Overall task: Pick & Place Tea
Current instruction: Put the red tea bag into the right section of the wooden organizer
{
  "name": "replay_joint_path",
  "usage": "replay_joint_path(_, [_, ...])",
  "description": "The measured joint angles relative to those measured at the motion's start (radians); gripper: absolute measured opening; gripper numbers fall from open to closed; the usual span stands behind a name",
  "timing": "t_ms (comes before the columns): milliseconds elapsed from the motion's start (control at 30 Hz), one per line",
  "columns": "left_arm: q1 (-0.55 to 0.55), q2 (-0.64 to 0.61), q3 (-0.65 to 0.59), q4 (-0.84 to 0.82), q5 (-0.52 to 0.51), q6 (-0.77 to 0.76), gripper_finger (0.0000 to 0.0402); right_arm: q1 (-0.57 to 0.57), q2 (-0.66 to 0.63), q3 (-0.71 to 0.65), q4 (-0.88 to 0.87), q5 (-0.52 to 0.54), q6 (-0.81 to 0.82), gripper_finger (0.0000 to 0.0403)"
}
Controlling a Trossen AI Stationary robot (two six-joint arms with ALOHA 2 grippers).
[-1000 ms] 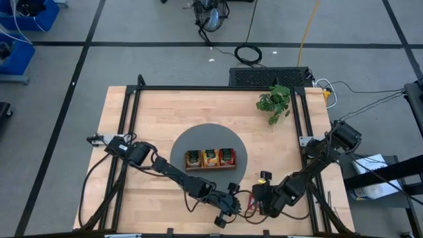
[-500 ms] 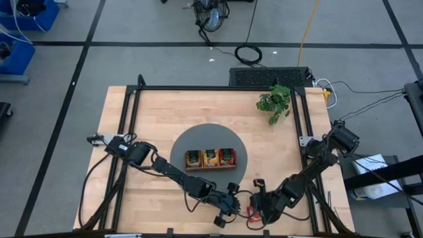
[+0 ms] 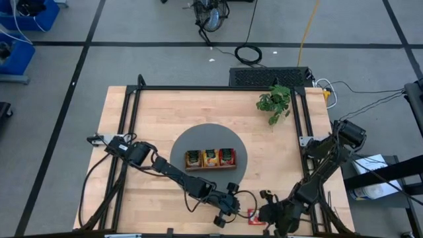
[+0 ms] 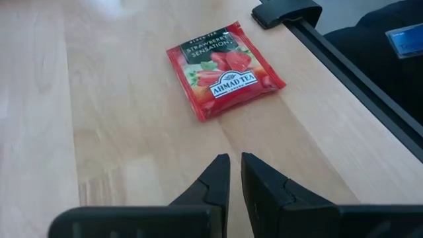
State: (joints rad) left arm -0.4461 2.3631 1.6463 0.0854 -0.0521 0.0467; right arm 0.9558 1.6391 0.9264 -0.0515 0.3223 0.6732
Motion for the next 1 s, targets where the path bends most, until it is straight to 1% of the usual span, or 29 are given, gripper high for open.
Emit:
replay_joint_path(67, [0.0, 0.0, 0.0, -0.003, 0.0, 0.0, 0.0047, 0.013, 0.015, 0.0, -0.008, -0.037, 0.044, 0.0])
replay_joint_path(167, [0.001, 0.0, 0.0, -0.005, 0.0, 0.0, 0.0047, 0.03, 0.046, -0.001, -0.007, -0.057, 0.081, 0.0])
replay_joint_path(333, [0.002, 0.0, 0.0, -0.006, -0.001, -0.004, 0.0047, 0.028, 0.093, -0.001, -0.012, -0.143, 0.138, 0.0])
replay_joint_path(367, [0.002, 0.0, 0.0, -0.005, -0.001, -0.004, 0.0047, 0.028, 0.099, -0.001, -0.027, -0.145, 0.139, 0.0])
replay_joint_path(567, [0.002, 0.0, 0.0, -0.005, -0.001, -0.004, 0.0047, 0.017, 0.104, 0.002, -0.218, -0.143, 0.269, 0.0])
replay_joint_path(667, [0.002, 0.0, 0.0, -0.001, -0.001, -0.004, 0.0047, 0.008, 0.102, 0.004, -0.271, -0.127, 0.283, 0.0])
replay_joint_path(767, [0.002, 0.0, 0.0, 0.0, -0.001, -0.004, 0.0047, -0.009, 0.103, 0.003, -0.278, -0.102, 0.249, 0.0])
replay_joint_path(900, [0.002, 0.0, 0.0, 0.008, -0.001, -0.004, 0.0047, -0.044, 0.103, 0.002, -0.279, -0.07, 0.159, 0.0])
replay_joint_path(1000, [0.002, 0.0, 0.0, 0.023, -0.001, -0.005, 0.0047, -0.082, 0.105, 0.001, -0.278, -0.021, 0.121, 0.0])
